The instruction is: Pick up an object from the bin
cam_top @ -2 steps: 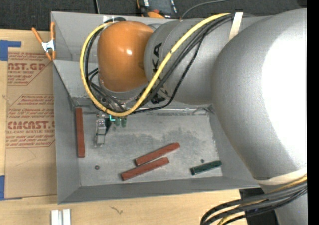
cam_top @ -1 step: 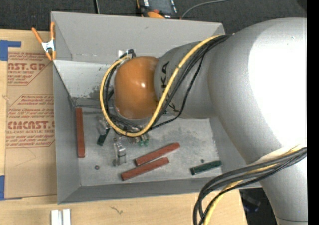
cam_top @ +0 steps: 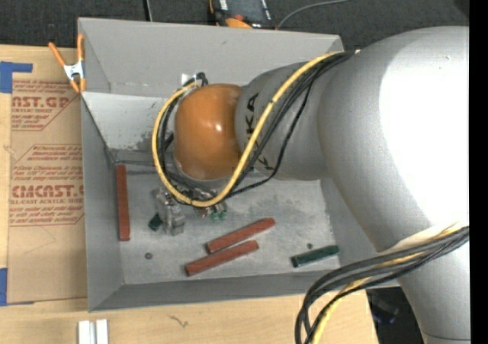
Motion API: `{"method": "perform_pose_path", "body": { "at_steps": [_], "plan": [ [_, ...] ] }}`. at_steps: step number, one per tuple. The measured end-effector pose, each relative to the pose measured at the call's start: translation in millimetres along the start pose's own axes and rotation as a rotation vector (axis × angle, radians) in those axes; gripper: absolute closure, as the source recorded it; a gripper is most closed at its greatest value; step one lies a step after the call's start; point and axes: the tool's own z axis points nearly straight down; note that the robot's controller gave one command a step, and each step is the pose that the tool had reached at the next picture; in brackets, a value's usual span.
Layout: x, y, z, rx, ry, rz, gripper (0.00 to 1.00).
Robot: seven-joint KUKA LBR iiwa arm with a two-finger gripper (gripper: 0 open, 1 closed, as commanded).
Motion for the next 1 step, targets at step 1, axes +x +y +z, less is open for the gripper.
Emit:
{"method": "perform_pose_path", "body": {
  "at_steps": [1],
  "plan": [
    [-7.8,12.3,-133.4,0.001,0.002,-0.219,1.0]
  ]
}}
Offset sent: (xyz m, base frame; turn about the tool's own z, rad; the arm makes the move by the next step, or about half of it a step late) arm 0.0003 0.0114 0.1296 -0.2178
